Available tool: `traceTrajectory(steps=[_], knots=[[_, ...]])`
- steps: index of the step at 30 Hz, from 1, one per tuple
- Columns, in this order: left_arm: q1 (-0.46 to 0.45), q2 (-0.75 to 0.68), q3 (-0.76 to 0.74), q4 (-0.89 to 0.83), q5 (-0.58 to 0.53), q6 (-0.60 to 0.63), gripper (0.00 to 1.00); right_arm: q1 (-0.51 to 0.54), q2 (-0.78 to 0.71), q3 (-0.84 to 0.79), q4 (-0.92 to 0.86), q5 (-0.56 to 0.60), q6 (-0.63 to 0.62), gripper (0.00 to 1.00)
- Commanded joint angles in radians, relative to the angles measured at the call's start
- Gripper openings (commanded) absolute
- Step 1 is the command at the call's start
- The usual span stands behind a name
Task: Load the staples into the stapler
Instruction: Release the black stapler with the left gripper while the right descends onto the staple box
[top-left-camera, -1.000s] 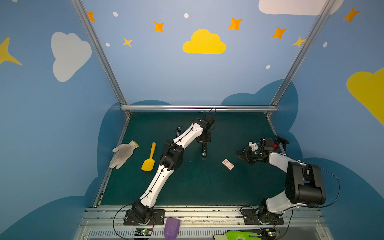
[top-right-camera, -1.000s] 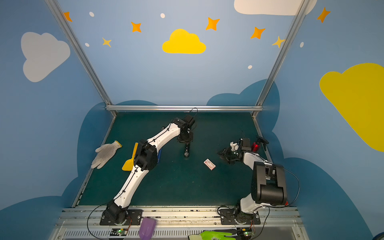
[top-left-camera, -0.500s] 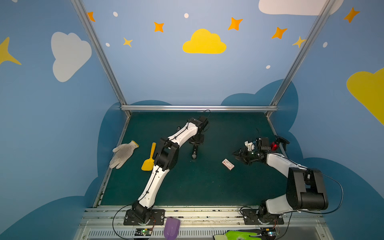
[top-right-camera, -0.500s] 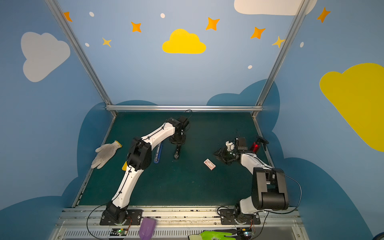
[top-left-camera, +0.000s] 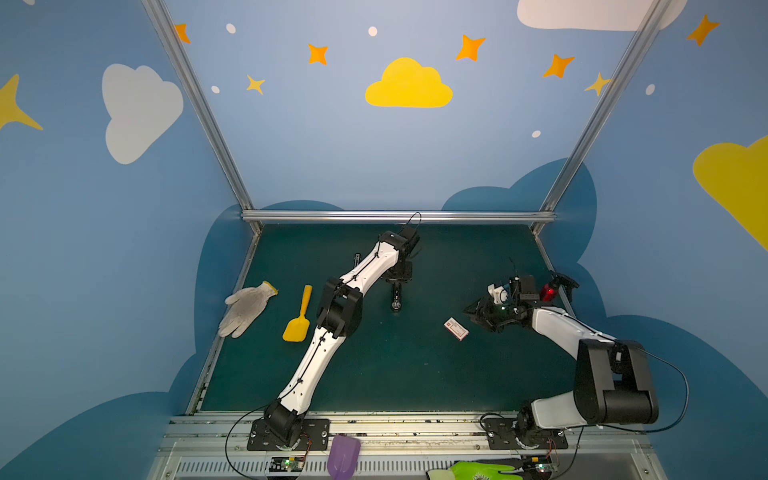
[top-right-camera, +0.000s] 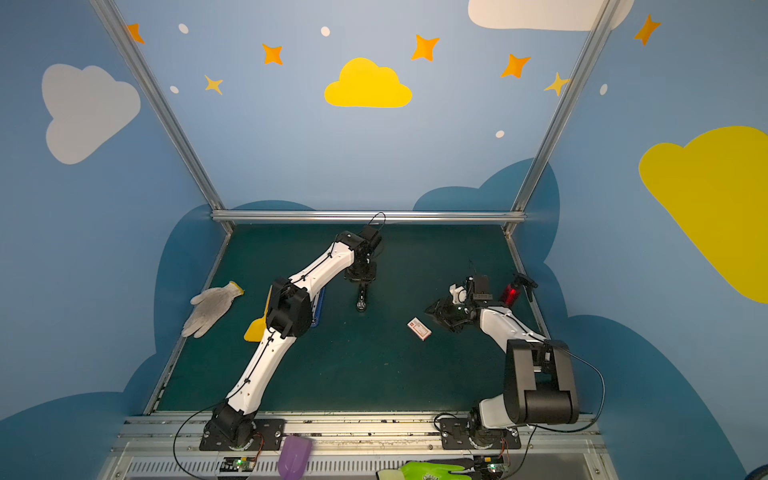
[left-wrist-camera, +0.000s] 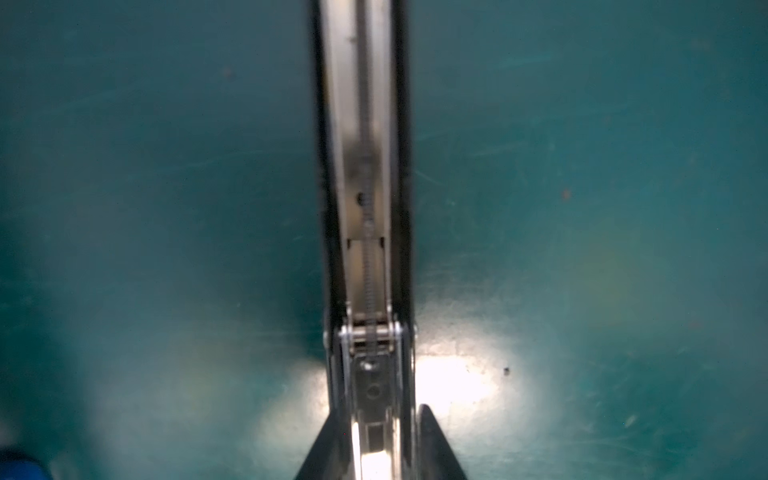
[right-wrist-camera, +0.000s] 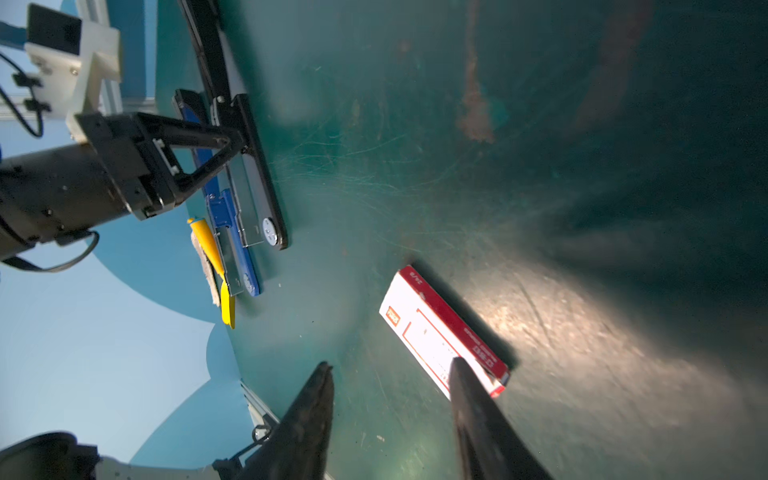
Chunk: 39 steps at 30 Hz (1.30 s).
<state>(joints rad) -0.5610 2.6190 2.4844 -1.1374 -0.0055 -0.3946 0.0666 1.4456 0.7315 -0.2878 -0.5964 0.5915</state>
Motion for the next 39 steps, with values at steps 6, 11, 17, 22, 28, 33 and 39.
traceTrajectory(steps=[6, 11, 17, 22, 28, 33, 39], knots=[[-0.015, -0.248, -0.301, 0.106, 0.0, -0.01, 0.57, 0.03, -0.01, 0.072, -0.151, 0.13, -0.082, 0.55], [-0.022, -0.483, -0.582, 0.246, 0.029, -0.031, 0.62, 0.062, 0.06, 0.128, -0.167, 0.175, -0.106, 0.63], [-0.02, -0.732, -0.916, 0.374, 0.075, -0.066, 0.63, 0.139, 0.184, 0.239, -0.229, 0.251, -0.147, 0.69], [-0.011, -0.873, -1.142, 0.429, 0.08, -0.098, 0.63, 0.219, 0.266, 0.301, -0.3, 0.341, -0.182, 0.69], [0.021, -0.966, -1.305, 0.481, 0.096, -0.133, 0.63, 0.287, 0.327, 0.322, -0.339, 0.383, -0.214, 0.69], [0.043, -0.983, -1.349, 0.499, 0.104, -0.139, 0.63, 0.365, 0.345, 0.325, -0.372, 0.396, -0.214, 0.67], [0.058, -0.978, -1.357, 0.505, 0.107, -0.137, 0.63, 0.489, 0.351, 0.304, -0.37, 0.373, -0.169, 0.55]])
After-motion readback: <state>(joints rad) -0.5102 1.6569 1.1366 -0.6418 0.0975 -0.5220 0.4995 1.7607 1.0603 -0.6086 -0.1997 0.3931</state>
